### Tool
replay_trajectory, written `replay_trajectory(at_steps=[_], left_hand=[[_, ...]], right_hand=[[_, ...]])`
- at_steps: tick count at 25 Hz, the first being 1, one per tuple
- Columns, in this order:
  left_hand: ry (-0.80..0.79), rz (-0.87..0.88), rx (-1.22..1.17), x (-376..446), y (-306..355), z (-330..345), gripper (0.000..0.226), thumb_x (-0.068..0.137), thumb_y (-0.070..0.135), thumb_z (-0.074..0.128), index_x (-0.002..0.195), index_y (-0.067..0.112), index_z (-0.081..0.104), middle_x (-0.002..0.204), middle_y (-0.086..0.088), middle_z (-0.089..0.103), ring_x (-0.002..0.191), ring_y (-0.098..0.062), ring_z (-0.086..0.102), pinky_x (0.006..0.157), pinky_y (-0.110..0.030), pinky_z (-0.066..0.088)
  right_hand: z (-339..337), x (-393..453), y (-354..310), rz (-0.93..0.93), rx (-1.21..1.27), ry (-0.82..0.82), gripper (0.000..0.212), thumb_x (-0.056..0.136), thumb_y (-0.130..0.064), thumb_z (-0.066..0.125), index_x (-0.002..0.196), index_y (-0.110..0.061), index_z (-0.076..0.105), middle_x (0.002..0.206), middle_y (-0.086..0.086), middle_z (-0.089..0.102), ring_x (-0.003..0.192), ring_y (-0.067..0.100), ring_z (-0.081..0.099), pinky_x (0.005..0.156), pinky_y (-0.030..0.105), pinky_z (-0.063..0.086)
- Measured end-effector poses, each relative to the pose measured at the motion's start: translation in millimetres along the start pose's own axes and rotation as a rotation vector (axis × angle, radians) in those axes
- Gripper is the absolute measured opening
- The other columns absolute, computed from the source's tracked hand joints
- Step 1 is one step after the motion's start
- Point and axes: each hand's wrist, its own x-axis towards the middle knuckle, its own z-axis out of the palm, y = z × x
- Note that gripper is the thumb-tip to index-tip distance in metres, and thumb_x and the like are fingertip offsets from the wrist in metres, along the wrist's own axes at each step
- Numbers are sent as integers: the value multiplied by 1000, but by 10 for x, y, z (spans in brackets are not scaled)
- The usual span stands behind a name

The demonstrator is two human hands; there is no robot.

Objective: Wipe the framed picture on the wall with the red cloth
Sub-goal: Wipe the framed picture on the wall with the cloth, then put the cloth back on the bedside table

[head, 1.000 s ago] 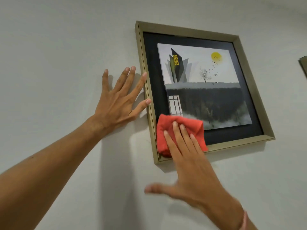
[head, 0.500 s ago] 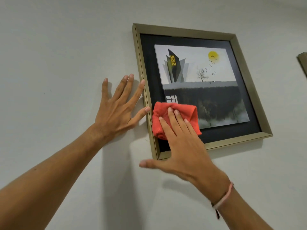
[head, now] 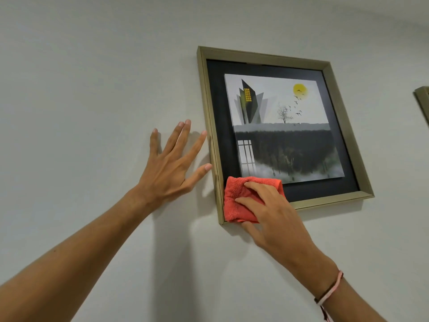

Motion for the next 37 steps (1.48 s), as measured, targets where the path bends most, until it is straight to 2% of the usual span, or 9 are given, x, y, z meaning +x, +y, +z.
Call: replay_trajectory(at_steps=[4,8,12,15,21,24,29,32,37], left_hand=[[-28,-35,-102,-312,-32,-180,84,90,71,6,164,31,-2,175,-8,-12,162,-24,-12,129,-63,-2],[-39,-57,-463,-656,88,-444,82,92,70,11,164,32,-1,176,3,-1,162,-11,-4,134,-42,4],[-228,-185,-1095,-1067,176,-772,69,98,70,31,158,38,33,166,13,38,149,5,32,128,-33,25],[-324,-296,-1398,-1538,58,-1066,45,98,57,40,122,36,73,113,10,78,107,-7,74,89,-27,60],[56,-530,-967,-2746,-259,-1488,46,102,44,42,79,8,59,64,3,52,58,-10,50,56,-16,42],[69,-620,-810,-3405,-376,-1601,45,102,42,44,74,9,56,61,-8,56,61,-23,52,54,-25,39],[-330,-897,-1080,-4833,-425,-1628,43,85,66,60,98,27,73,80,12,78,65,-2,72,50,-19,54],[-532,-1092,-1238,-5768,-300,-1504,36,74,44,89,107,39,76,101,1,84,88,-23,81,63,-26,64],[-689,-1402,-1160,-7491,317,-1144,44,68,27,91,108,18,75,89,-23,81,79,-34,78,81,-53,64]], right_hand=[[71,-27,-23,-28,30,214,22,86,-8,76,108,-8,76,116,16,77,103,30,74,91,33,60],[-85,-178,-313,211,680,360,21,106,-20,49,119,-16,65,96,-10,72,79,-4,66,71,3,48],[-269,-314,-910,306,1188,251,28,96,-48,41,115,-45,61,95,-20,72,92,-1,69,85,22,60],[-359,-429,-1428,388,1380,116,30,100,-47,42,119,-38,64,108,4,76,103,27,73,95,45,61],[-327,-769,-2515,389,1496,-270,57,88,-77,38,104,-38,75,114,9,74,108,28,70,97,45,57],[-53,-1081,-3012,398,1556,-416,40,90,-56,65,115,-26,72,114,1,79,107,18,76,92,33,63],[583,-2064,-3757,555,1582,-531,23,92,-28,75,114,-21,75,110,-3,82,104,14,77,91,33,63],[978,-2816,-4087,645,1540,-622,24,86,-31,79,108,-21,76,106,-3,83,99,13,78,87,34,63],[1661,-4466,-4550,771,1353,-904,38,77,-52,75,101,-22,75,97,4,83,94,22,79,90,52,62]])
